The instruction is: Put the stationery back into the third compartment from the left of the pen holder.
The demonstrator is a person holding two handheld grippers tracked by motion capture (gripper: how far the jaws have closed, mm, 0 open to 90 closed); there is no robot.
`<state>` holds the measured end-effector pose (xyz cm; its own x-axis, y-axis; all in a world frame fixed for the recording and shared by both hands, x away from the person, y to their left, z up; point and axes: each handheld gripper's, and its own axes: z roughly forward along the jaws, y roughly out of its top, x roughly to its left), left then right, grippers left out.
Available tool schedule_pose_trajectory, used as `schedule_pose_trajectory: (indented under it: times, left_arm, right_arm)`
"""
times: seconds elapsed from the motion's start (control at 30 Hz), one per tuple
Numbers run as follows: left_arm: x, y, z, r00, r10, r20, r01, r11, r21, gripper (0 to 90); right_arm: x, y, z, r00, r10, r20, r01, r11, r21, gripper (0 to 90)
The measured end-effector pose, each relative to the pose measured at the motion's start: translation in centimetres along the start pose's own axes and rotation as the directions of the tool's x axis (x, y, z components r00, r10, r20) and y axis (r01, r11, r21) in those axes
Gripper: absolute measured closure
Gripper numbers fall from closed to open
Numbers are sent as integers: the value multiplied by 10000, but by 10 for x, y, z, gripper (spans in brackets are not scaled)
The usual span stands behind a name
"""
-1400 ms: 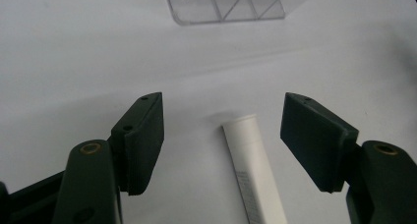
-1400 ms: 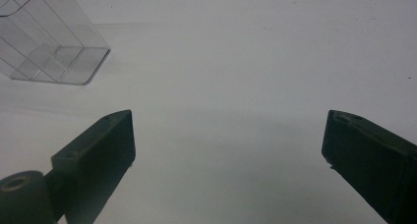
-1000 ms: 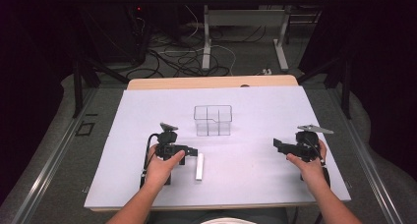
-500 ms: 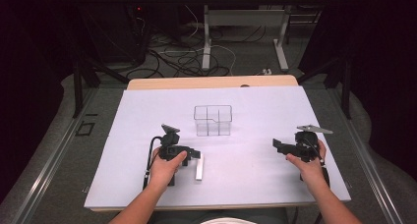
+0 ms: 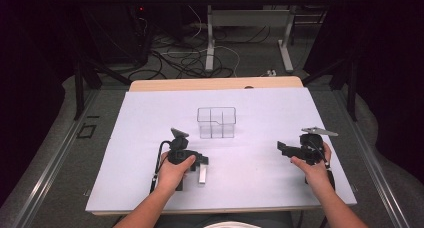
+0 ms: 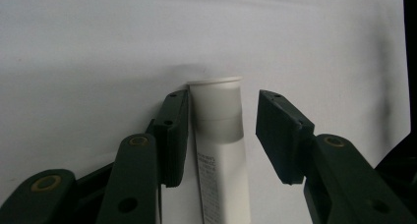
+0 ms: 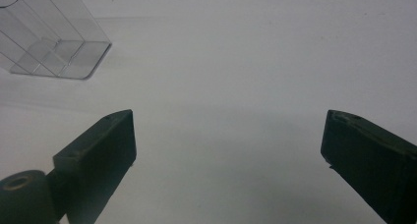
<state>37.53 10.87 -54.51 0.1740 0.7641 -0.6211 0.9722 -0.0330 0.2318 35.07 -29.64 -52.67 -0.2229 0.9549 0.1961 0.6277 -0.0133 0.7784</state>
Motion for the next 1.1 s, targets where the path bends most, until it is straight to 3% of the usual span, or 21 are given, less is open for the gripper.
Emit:
schedule_pose_trajectory:
  times: [0.07,0.2,0.3,0.37,0.47,0.5,0.53,0.8,1.1]
  left_arm:
    - [1,1,0,9998,171,-114,-170,9998,95,567]
    - [0,1,1,9999,-164,-30,164,9999,-14,586]
    - [1,1,1,9999,-66,-141,67,10000,29,599]
    - [0,2,1,9993,-343,-119,343,9994,31,624]
    - [2,2,1,9995,-274,-148,275,9996,93,641]
    - [3,3,1,9997,-88,-234,91,9999,111,642]
    - [2,2,1,9993,-345,-143,346,9994,75,643]
    - [3,3,1,9981,-613,-75,614,9980,143,663]
    - [3,4,1,9984,-559,-130,562,9981,250,666]
  right_arm:
    - [0,0,0,10000,10,0,-10,10000,2,60]
    - [1,0,0,10000,18,19,-18,10000,4,60]
    - [1,0,1,10000,-65,-9,65,10000,-7,60]
    - [1,0,1,10000,31,-10,-31,10000,19,60]
    - [1,0,1,10000,-69,-10,69,10000,-4,60]
    - [1,0,1,10000,-59,-3,59,10000,-4,60]
    - [0,0,1,10000,-92,-25,92,10000,-7,60]
    - [2,0,1,10000,23,-20,-23,10000,30,61]
    - [1,0,1,10000,13,-18,-13,10000,32,61]
